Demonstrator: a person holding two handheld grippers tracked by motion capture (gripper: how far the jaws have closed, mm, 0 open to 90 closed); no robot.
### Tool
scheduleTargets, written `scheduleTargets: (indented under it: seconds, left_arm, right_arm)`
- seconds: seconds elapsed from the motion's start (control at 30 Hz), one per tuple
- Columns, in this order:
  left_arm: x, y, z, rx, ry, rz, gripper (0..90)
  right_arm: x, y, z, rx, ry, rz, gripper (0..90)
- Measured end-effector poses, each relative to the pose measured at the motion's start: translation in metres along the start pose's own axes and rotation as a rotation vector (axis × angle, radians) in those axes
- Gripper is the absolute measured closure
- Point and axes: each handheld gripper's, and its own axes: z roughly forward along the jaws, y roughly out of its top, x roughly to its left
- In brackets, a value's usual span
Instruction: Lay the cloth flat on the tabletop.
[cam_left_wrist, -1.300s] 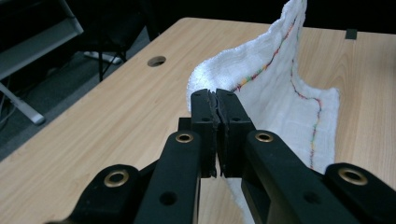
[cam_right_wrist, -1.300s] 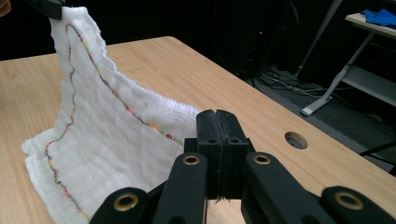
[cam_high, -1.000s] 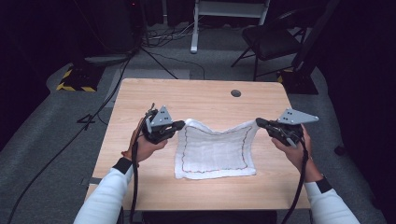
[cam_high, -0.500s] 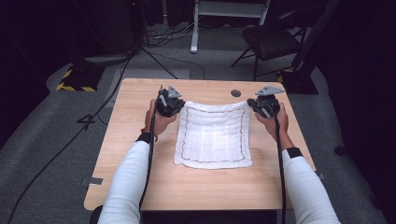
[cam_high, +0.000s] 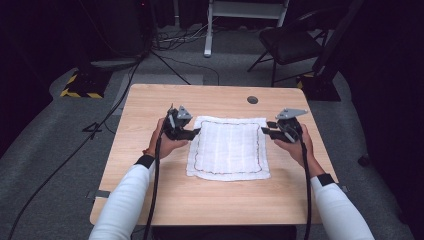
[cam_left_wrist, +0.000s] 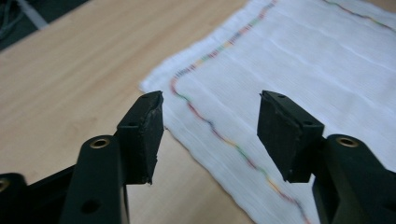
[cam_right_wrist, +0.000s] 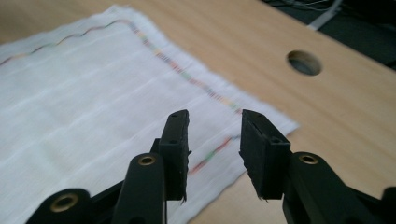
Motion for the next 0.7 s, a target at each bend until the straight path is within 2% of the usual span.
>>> scheduleTargets:
  seconds: [0.07,0.17,0.2,0.27,0.33,0.4,0.47,0.5,0.57,0.63,0.7]
  left_arm:
    - [-0.008,-0.011,-0.003,0.013,-0.017,0.019,37.7]
    - [-0.019,-0.026,-0.005,0.051,-0.055,0.019,35.0]
    - [-0.026,-0.035,-0.004,0.075,-0.057,0.035,34.6]
    - [-0.029,-0.039,-0.003,0.089,-0.063,0.035,34.8]
    - [-0.035,-0.046,-0.001,0.114,-0.092,0.054,37.0]
    - [-0.041,-0.052,0.001,0.142,-0.125,0.064,38.2]
    - [-0.048,-0.057,0.003,0.154,-0.127,0.088,38.3]
    - [-0.049,-0.059,0.002,0.145,-0.130,0.082,42.0]
    - [-0.050,-0.059,0.001,0.148,-0.135,0.083,41.4]
    - [-0.049,-0.060,0.002,0.143,-0.156,0.057,41.4]
    - [-0.049,-0.061,0.003,0.140,-0.159,0.054,40.8]
  right_arm:
    - [0.010,-0.015,-0.005,0.005,0.052,-0.019,61.0]
    - [0.025,-0.037,-0.006,0.044,0.097,-0.043,58.2]
    - [0.031,-0.047,-0.003,0.080,0.103,-0.047,55.0]
    - [0.033,-0.052,-0.001,0.094,0.118,-0.035,53.9]
    - [0.040,-0.059,0.001,0.125,0.126,-0.074,53.1]
    - [0.044,-0.065,0.000,0.131,0.150,-0.065,52.9]
    - [0.049,-0.069,-0.002,0.150,0.139,-0.091,54.2]
    - [0.051,-0.073,-0.006,0.142,0.151,-0.082,56.6]
    - [0.050,-0.076,-0.007,0.139,0.154,-0.071,57.1]
    - [0.048,-0.081,-0.010,0.131,0.165,-0.044,57.4]
    - [0.045,-0.085,-0.015,0.137,0.168,-0.020,57.5]
